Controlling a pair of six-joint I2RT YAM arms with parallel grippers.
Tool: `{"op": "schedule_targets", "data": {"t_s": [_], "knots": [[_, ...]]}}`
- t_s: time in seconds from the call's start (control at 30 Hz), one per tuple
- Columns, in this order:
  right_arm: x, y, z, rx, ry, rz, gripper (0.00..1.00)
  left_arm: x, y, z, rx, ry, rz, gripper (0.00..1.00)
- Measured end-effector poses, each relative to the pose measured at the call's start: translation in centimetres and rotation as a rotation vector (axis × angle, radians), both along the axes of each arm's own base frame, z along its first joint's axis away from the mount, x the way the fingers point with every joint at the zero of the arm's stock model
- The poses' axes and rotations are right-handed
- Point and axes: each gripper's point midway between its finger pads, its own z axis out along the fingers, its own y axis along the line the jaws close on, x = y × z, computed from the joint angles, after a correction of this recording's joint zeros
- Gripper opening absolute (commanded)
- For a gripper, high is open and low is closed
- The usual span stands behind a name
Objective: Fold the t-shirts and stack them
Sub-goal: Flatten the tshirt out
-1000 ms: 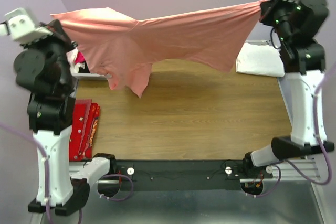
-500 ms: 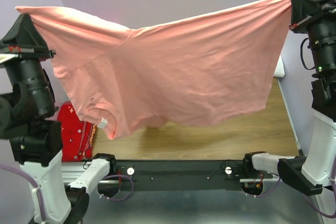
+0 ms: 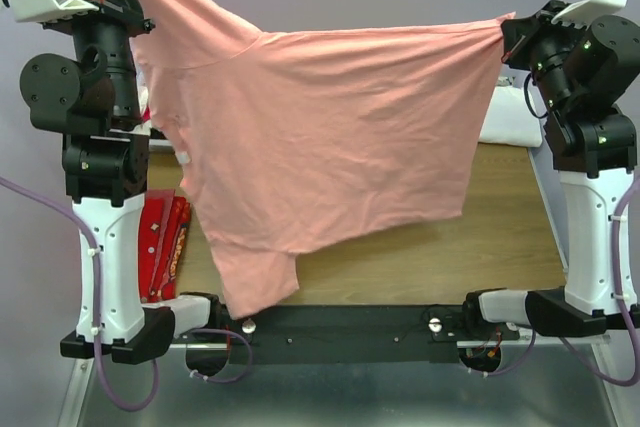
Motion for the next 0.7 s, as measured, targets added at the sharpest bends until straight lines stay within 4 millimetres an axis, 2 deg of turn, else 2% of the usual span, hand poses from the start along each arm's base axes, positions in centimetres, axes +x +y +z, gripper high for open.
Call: {"op": "schedule_targets", "data": {"t_s": [0.13, 0.2, 0.37, 0.7], "knots": [[-0.9, -0.2, 0.3, 0.002, -0.014, -0.005, 0.01, -0.8, -0.5, 1.7, 0.010, -0.044, -0.026, 0.00], [-1.8, -0.4, 0.8, 0.005, -0.031, -0.006, 0.01, -2.4, -0.5, 3.3, 0.012, -0.093, -0.034, 0.00], [-4.9, -0.8, 2.7, 0.015, -0.098, -0.006, 0.01, -6.1, -0.3, 5.3, 0.015, -0.165, -0.043, 0.00], [-12.0, -1.2, 6.6, 0.032, -0.250, 0.024, 0.01, -14.8, 0.5, 6.3, 0.016, -0.259, -0.041, 0.00]]}}
